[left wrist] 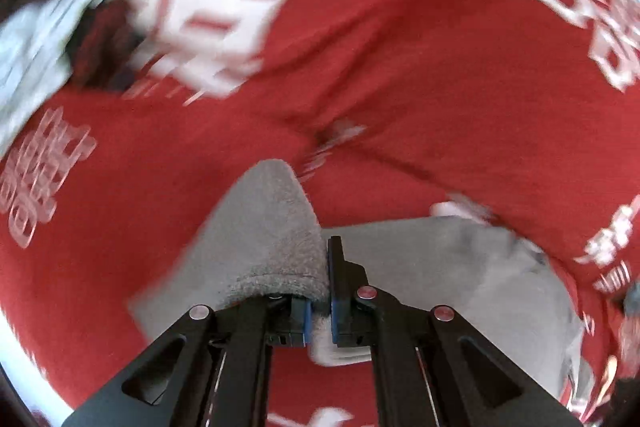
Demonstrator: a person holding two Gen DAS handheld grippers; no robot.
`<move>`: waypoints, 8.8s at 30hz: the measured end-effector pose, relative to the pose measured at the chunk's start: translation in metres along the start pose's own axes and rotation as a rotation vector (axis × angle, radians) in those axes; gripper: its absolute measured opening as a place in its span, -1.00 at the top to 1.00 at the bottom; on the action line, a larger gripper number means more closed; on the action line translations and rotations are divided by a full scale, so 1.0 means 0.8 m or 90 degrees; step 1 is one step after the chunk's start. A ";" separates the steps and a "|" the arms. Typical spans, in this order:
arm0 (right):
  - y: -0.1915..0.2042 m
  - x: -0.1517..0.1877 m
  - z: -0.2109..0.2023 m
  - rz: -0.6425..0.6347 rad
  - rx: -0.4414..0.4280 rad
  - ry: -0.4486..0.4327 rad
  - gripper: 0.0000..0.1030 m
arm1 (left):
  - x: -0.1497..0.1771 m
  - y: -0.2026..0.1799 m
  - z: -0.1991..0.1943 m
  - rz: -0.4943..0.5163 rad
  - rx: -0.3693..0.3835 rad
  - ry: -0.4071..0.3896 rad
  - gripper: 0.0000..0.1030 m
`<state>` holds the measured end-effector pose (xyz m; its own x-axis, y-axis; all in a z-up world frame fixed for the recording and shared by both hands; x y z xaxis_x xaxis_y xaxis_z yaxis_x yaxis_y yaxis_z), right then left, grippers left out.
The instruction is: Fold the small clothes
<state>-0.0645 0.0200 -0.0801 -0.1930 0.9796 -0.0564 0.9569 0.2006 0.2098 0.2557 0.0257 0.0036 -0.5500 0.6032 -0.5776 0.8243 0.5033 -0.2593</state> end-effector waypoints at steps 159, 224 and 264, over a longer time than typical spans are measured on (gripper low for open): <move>-0.436 0.067 -0.084 0.540 -0.137 -0.190 0.41 | 0.241 -0.381 0.064 0.416 0.023 0.296 -0.99; -0.193 -0.123 0.028 0.146 -0.223 -0.084 0.77 | 0.203 -0.245 0.063 0.229 -0.093 0.275 -0.99; -0.307 -0.045 -0.024 0.350 -0.197 -0.124 0.08 | 0.146 -0.185 0.136 -0.005 0.090 0.302 -0.99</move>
<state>-0.2965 -0.0640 -0.1106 0.3763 0.9260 -0.0312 0.7931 -0.3045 0.5274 0.0845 -0.0457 -0.1094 -0.5290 0.8318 -0.1681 0.8123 0.4390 -0.3841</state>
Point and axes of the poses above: each gripper's, at about its wrist camera, not at the fingertips, and z roughly the way its jaws point, y to its left, x to its underside, the point moved 5 cm from there along z, roughly the way its jaws point, and after that the axes turned 5 degrees about -y, right-handed, at the moved point
